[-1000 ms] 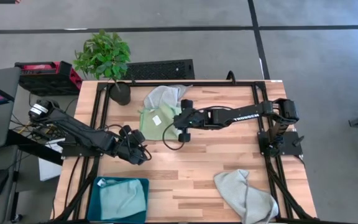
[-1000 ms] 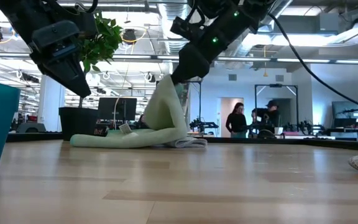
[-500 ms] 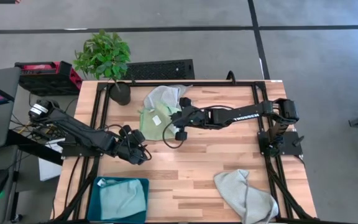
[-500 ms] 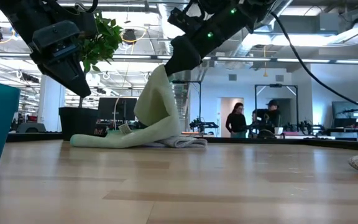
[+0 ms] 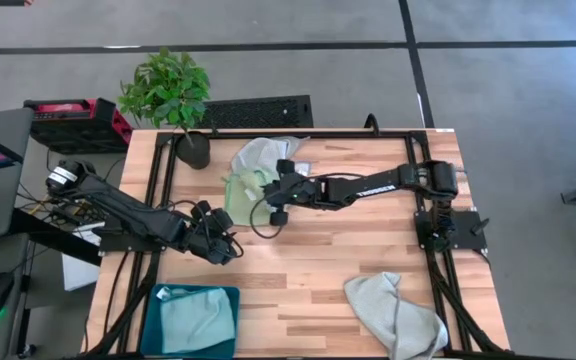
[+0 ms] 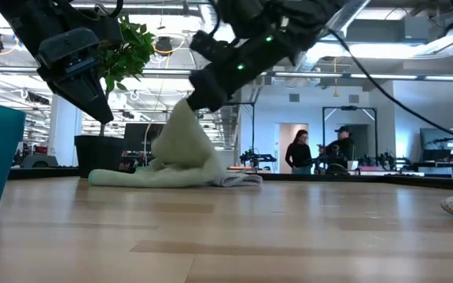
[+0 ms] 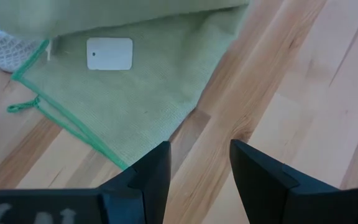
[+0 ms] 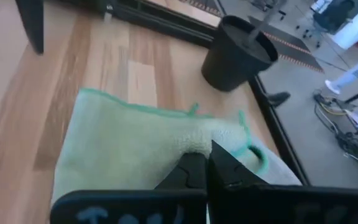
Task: Fold microfiber towels
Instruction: Fold the green microfiber cloth
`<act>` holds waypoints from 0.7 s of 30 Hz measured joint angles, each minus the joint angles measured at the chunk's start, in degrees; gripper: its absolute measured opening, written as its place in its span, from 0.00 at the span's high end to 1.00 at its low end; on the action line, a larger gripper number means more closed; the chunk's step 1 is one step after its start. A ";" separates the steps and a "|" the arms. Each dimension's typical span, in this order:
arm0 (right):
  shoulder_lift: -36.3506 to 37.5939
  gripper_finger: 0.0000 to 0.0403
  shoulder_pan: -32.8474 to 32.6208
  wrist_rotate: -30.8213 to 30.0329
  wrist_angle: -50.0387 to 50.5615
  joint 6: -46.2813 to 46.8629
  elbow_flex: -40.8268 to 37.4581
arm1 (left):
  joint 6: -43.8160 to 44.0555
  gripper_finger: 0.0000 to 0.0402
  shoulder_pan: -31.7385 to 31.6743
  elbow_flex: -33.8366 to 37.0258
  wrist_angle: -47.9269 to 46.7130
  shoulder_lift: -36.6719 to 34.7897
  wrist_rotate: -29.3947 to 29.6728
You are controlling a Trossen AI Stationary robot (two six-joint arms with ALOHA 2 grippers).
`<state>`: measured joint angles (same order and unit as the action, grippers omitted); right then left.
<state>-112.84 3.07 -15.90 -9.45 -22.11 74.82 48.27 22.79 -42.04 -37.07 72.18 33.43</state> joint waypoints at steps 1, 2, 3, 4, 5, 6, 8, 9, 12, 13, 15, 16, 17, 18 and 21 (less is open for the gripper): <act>-0.81 0.99 0.07 0.55 -0.09 -0.02 0.79 | 0.00 0.61 0.00 0.00 -0.03 0.00 0.02; -1.58 0.99 0.07 1.26 -0.25 0.05 1.61 | 0.00 0.61 0.02 0.00 0.01 0.00 0.00; -2.33 0.99 0.08 1.95 -0.17 0.07 2.28 | 0.00 0.61 0.01 0.00 -0.02 0.00 0.01; -3.26 0.99 0.07 2.39 -0.08 0.00 3.16 | 0.00 0.61 0.02 0.00 -0.02 0.00 0.00; -4.47 0.99 0.04 2.54 -0.11 -0.26 4.19 | 0.00 0.61 0.00 0.00 0.00 0.00 0.00; -5.67 0.99 0.03 2.55 -0.12 -0.53 5.19 | 0.00 0.61 0.00 0.00 -0.10 0.00 0.00; -7.57 0.99 -0.04 2.62 0.18 -0.78 6.87 | -0.01 0.61 0.01 0.00 -0.09 0.00 0.00; -8.40 0.99 -0.04 2.62 0.42 -0.88 7.85 | -0.02 0.61 0.02 0.00 -0.12 0.00 0.00; -10.23 0.98 -0.01 2.61 0.08 -1.71 10.43 | -0.02 0.61 0.01 0.00 -0.13 0.00 -0.02; -10.39 0.98 0.00 2.65 0.38 -1.94 10.80 | -0.02 0.61 0.00 0.00 -0.19 0.00 -0.11; -10.40 0.97 -0.02 3.42 0.51 -2.01 11.25 | -0.02 0.61 0.01 0.00 -0.70 0.00 -0.17; -10.38 0.96 -0.02 4.25 0.23 -1.96 11.33 | -0.02 0.61 0.00 0.00 -0.95 0.00 -0.19; -10.36 0.95 -0.02 5.10 0.17 -1.91 11.37 | -0.02 0.61 0.00 0.00 -1.17 0.00 -0.20; -10.36 0.94 -0.02 5.64 0.21 -1.68 11.37 | -0.02 0.61 0.01 0.00 -1.26 0.00 -0.20; -10.38 0.91 0.03 5.74 -0.29 -0.98 11.33 | -0.02 0.61 0.00 0.00 -1.26 0.00 -0.20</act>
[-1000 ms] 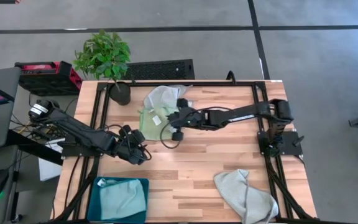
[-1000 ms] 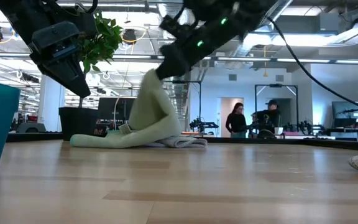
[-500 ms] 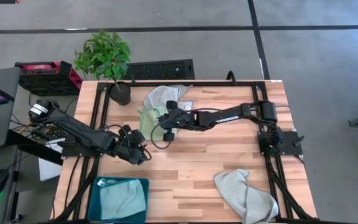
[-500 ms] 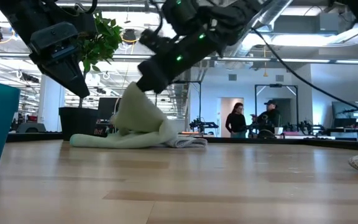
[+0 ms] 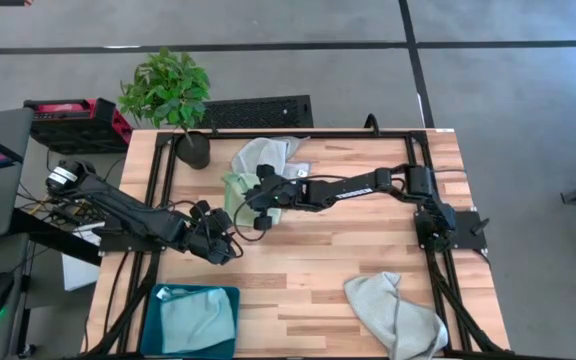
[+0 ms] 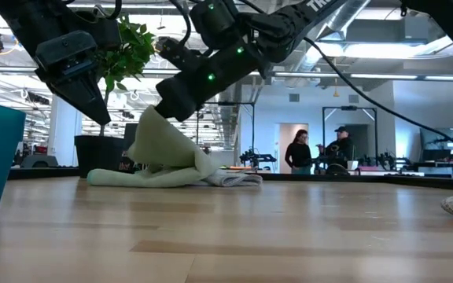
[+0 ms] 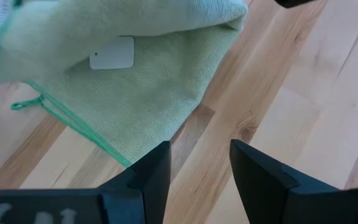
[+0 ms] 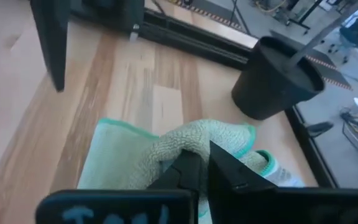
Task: Fold microfiber towels
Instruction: Fold the green microfiber cloth, then stack the green microfiber cloth on top of the blue microfiber cloth into the bin
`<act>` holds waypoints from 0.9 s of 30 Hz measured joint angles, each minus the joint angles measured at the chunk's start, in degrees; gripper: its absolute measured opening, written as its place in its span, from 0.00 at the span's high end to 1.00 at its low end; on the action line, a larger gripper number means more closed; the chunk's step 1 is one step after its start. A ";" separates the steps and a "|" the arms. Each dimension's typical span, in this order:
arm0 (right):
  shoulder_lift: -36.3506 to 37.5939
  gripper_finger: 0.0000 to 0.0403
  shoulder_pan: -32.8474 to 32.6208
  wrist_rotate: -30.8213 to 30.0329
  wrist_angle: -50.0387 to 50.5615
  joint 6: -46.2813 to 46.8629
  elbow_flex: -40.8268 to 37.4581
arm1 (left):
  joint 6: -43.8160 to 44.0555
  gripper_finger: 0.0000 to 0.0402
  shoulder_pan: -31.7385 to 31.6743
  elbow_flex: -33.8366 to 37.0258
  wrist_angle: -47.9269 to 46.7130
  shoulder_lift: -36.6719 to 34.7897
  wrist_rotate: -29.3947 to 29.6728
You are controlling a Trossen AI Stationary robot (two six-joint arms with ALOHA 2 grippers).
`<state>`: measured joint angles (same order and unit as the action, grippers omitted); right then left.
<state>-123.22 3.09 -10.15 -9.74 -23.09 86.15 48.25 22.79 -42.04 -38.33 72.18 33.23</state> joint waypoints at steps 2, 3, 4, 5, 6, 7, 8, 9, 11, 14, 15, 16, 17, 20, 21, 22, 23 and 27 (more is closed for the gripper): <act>0.00 0.89 0.02 0.04 -0.14 0.00 0.00 | 0.00 0.61 0.00 0.00 0.01 0.00 0.00; 0.00 0.89 0.03 0.04 0.03 0.09 0.00 | 0.00 0.61 0.00 0.00 0.00 0.00 0.00; 0.00 0.88 0.04 0.05 0.09 0.09 -0.02 | 0.00 0.61 0.01 0.00 0.00 0.00 0.00; -0.03 0.87 0.02 0.07 0.02 0.09 -0.02 | 0.00 0.61 0.00 0.00 0.02 0.00 -0.02; -0.38 0.85 0.02 0.07 -0.64 0.09 0.01 | 0.00 0.61 0.00 0.00 0.01 0.00 -0.02; -0.67 0.84 0.02 0.09 -1.10 0.15 0.06 | 0.00 0.61 0.00 0.00 0.02 0.00 -0.02; -0.83 0.83 0.02 0.09 -0.75 0.15 -0.06 | 0.00 0.61 0.02 0.00 0.02 0.02 -0.02; -0.93 0.81 0.04 0.11 -0.67 0.37 -0.09 | 0.00 0.61 0.01 0.00 0.00 0.02 -0.02; -0.94 0.78 0.04 0.22 -0.96 0.58 -0.06 | 0.00 0.61 0.00 0.00 -0.01 0.02 -0.02; -2.00 0.71 0.01 -0.13 -2.30 0.63 0.02 | 0.00 0.61 0.00 0.00 -0.03 0.02 -0.04; -2.20 0.68 -0.03 -0.24 -2.17 0.61 -0.17 | 0.00 0.61 0.00 0.00 -0.07 0.02 -0.05; -2.25 0.64 -0.14 -0.23 -2.39 0.61 -0.17 | 0.00 0.61 0.00 0.00 -0.15 0.02 -0.07; -2.19 0.61 -0.31 -0.24 -2.86 0.61 -0.17 | 0.06 0.61 0.00 0.00 -0.19 0.02 -0.08; -1.90 0.51 -0.60 -0.26 -3.13 0.63 0.02 | 0.42 0.61 0.00 0.00 -0.39 0.02 -0.31; -1.93 0.48 -0.79 -0.26 -2.81 0.63 0.00 | 0.40 0.61 0.00 0.00 -0.38 0.02 -0.63; -1.97 0.45 -0.85 -0.31 -2.64 0.60 -0.07 | 0.40 0.61 0.01 0.00 -0.39 0.02 -1.06; -1.98 0.42 -0.86 -0.31 -2.66 0.57 -0.07 | 0.42 0.61 0.02 0.00 -0.44 0.02 -1.39; -1.21 0.37 -0.83 -0.42 -1.93 0.60 -0.03 | 0.72 0.61 0.02 0.00 -0.74 0.02 -1.46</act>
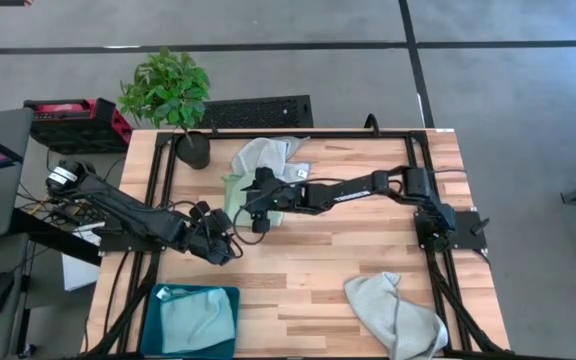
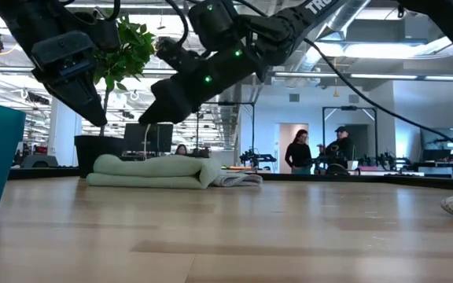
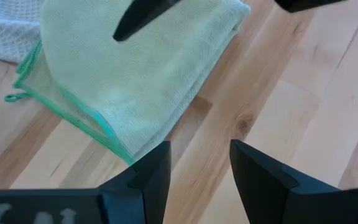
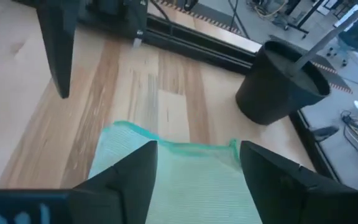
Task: Fold microfiber towels
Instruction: Stack the green microfiber cloth on top of the blue microfiber cloth into the bin
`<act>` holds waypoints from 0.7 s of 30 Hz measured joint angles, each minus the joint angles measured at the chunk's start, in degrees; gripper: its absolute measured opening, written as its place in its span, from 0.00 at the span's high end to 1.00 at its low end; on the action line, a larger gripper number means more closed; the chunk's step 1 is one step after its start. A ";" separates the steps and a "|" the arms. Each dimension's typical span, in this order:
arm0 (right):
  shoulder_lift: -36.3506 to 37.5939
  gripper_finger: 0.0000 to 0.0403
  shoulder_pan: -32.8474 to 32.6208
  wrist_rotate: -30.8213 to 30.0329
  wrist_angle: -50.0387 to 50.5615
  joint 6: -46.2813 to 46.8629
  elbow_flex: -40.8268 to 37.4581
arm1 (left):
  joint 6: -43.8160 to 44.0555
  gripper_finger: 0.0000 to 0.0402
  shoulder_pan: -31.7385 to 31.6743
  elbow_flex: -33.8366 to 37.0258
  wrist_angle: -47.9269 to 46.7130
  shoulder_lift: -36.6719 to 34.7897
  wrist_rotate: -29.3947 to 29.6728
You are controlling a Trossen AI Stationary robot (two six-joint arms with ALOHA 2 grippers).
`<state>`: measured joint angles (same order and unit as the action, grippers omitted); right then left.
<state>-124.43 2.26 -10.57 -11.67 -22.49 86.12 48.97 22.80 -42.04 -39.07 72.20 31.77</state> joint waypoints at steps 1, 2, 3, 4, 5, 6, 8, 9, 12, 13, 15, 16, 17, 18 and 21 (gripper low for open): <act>0.30 0.37 0.07 -0.03 1.33 0.03 0.00 | 0.00 0.61 0.00 0.00 -0.03 0.00 0.00; 0.89 0.36 0.11 -0.10 3.35 0.03 -0.07 | 0.00 0.61 -0.01 0.00 -0.01 0.00 0.01; 1.47 0.36 0.08 -0.43 5.14 0.01 -0.12 | 0.02 0.61 -0.02 0.00 -0.04 0.00 0.07; 2.18 0.37 -0.01 -1.09 6.43 0.05 -0.10 | -0.14 0.61 0.00 0.00 -0.13 0.00 0.31; 3.29 0.37 -0.16 -1.85 9.08 0.31 -0.08 | -1.21 0.61 0.00 0.00 -0.25 0.01 0.82; 4.61 0.37 -0.31 -2.60 12.23 0.92 -0.08 | -3.14 0.61 0.00 0.02 -0.33 0.09 1.56; 6.81 0.37 -0.77 -3.32 16.76 2.86 -0.01 | -7.95 0.61 -0.02 0.00 -0.18 0.60 1.99; 8.07 0.37 -1.03 -3.30 19.96 4.19 -0.01 | -10.42 0.61 -0.08 0.04 -0.15 0.86 1.97; 11.33 0.37 -2.32 -3.25 26.56 7.74 -0.03 | -17.45 0.61 -0.67 0.04 1.23 2.87 1.86; 12.46 0.37 -2.85 -3.23 29.17 8.57 -0.03 | -19.52 0.61 -1.01 0.04 1.64 3.73 1.85; 14.08 0.37 -4.15 -3.23 32.01 9.50 -0.01 | -23.85 0.61 -1.78 0.04 3.72 6.40 1.92; 14.73 0.37 -4.74 -3.21 33.43 9.69 -0.01 | -26.02 0.61 -2.22 0.04 4.22 7.73 1.92; 15.30 0.37 -5.37 -3.19 34.69 10.15 -0.03 | -28.10 0.61 -2.68 0.04 4.74 9.03 1.97; 15.87 0.37 -5.99 -3.20 35.50 10.51 -0.03 | -29.68 0.61 -3.07 0.04 5.84 10.49 2.03; 17.07 0.37 -7.68 -3.21 36.51 10.52 -0.03 | -33.69 0.61 -4.75 0.04 8.26 13.70 2.02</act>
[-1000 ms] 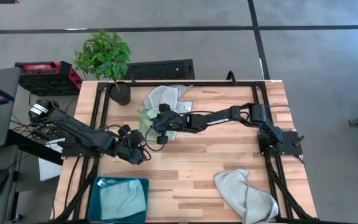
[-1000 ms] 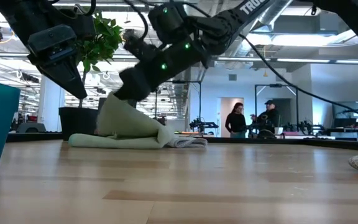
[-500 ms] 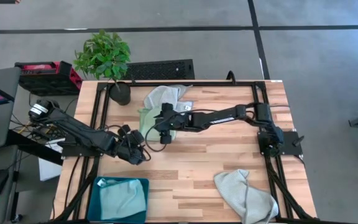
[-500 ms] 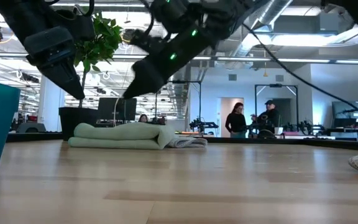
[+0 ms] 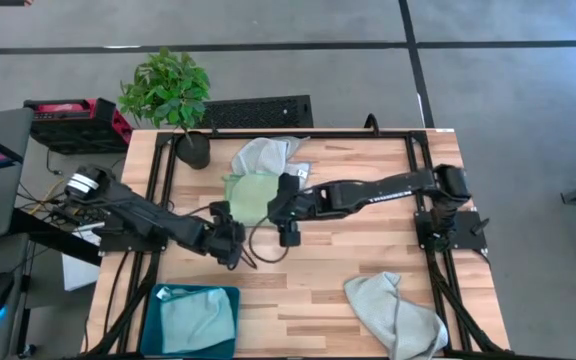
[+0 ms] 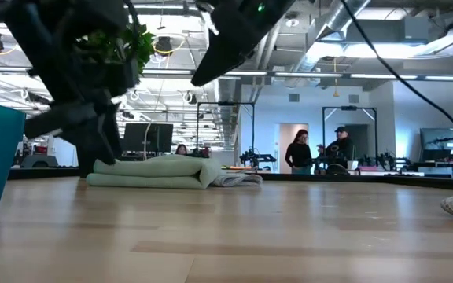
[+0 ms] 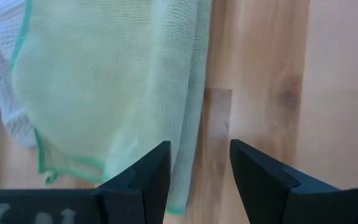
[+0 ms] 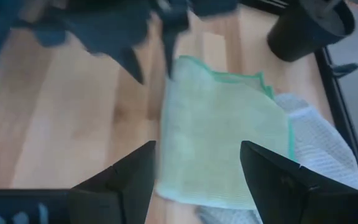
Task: Fold microfiber towels
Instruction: Stack the green microfiber cloth on top of the blue microfiber cloth into the bin
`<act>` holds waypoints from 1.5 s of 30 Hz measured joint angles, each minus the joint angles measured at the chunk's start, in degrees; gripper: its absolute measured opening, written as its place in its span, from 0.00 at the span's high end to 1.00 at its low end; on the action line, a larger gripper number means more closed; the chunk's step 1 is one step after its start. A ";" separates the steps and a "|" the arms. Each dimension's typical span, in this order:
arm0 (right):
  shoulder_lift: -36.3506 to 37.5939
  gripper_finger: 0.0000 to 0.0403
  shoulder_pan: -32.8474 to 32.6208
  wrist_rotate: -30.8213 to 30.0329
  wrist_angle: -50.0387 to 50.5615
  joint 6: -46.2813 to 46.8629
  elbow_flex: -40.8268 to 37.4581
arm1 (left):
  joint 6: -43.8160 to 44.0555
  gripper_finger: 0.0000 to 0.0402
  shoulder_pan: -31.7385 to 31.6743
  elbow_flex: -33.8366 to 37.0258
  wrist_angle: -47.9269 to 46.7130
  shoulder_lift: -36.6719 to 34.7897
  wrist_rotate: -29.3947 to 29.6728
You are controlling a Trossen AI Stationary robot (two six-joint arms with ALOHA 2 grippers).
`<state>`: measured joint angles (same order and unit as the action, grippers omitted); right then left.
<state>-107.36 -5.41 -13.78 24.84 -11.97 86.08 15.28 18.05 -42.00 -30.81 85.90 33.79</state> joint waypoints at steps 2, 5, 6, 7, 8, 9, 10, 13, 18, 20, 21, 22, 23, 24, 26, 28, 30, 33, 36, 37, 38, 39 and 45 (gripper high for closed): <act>0.29 0.37 -0.94 0.01 0.65 0.00 0.00 | -2.46 0.61 -1.19 0.00 2.22 1.70 0.01; 0.36 0.37 -2.00 0.00 0.48 0.00 0.00 | -5.33 0.61 -2.89 0.00 4.24 3.19 0.02; 0.36 0.37 -2.24 0.00 0.48 0.00 0.00 | -6.03 0.61 -3.57 0.00 4.60 3.48 -0.10; 0.36 0.37 -2.40 0.00 0.49 -0.02 0.00 | -6.67 0.61 -4.14 0.00 4.44 3.41 -0.12; 0.36 0.37 -2.58 0.00 0.58 0.00 0.00 | -7.26 0.61 -4.70 0.00 4.89 3.37 -0.55; 0.36 0.37 -2.60 0.00 0.86 -0.01 0.00 | -7.82 0.61 -5.42 0.00 5.49 3.37 -1.69; 0.36 0.37 -2.60 0.00 1.03 0.00 0.00 | -8.40 0.61 -6.16 0.00 5.52 3.37 -2.72; 0.36 0.37 -2.55 0.00 1.34 0.00 0.00 | -9.04 0.61 -8.16 -0.02 5.54 3.73 -4.65; 0.36 0.37 -2.57 0.00 1.65 0.00 0.00 | -10.91 0.61 -10.15 -0.18 7.01 7.59 -5.85; 0.36 0.37 -2.56 0.00 1.72 0.00 0.00 | -11.70 0.61 -10.17 -0.55 7.18 9.10 -5.13; 0.36 0.37 -2.55 0.00 1.78 0.00 0.00 | -11.84 0.61 -10.16 -0.75 7.09 9.70 -4.45; 0.36 0.37 -2.53 0.00 1.81 0.00 0.00 | -11.85 0.61 -10.12 -0.88 7.26 10.14 -3.78; 0.36 0.37 -2.53 0.00 1.81 0.00 0.00 | -11.84 0.61 -10.11 -0.87 7.40 10.27 -3.48; 0.36 0.37 -2.55 0.00 1.85 0.00 0.00 | -11.81 0.62 -10.11 -0.87 7.45 10.32 -3.42; 0.36 0.37 -2.55 0.00 1.94 0.00 0.00 | -11.77 0.66 -10.11 -0.85 7.09 10.43 -3.45; 0.36 0.37 -2.55 0.00 1.94 0.00 0.00 | -11.32 0.74 -10.11 -0.85 6.28 10.51 -3.48; 0.36 0.37 -2.55 0.00 1.94 0.00 0.00 | -11.11 0.84 -10.11 -0.83 5.66 10.62 -3.88; 0.36 0.37 -2.55 0.00 1.95 0.00 0.00 | -11.07 0.97 -9.84 -0.79 5.01 10.51 -4.30; 0.36 0.37 -2.55 0.00 1.96 0.16 0.00 | -10.15 0.97 -9.08 -1.95 2.47 9.94 -4.40; 0.36 0.37 -2.55 0.00 2.00 0.51 0.00 | -9.57 0.98 -8.73 -2.50 0.21 9.46 -4.92; 0.36 0.37 -2.55 0.00 2.09 1.07 0.00 | -8.97 0.98 -8.33 -3.09 -2.53 8.91 -5.88; 0.36 0.37 -2.54 0.00 2.23 1.59 0.00 | -8.42 0.99 -7.88 -3.69 -4.81 8.19 -6.95; 0.36 0.37 -2.36 0.00 3.52 2.10 0.00 | -2.44 0.99 -5.61 -6.38 -13.39 2.28 -13.71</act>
<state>-107.00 -7.77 -13.78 28.36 -9.87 86.08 12.83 12.44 -48.38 -44.20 88.19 20.08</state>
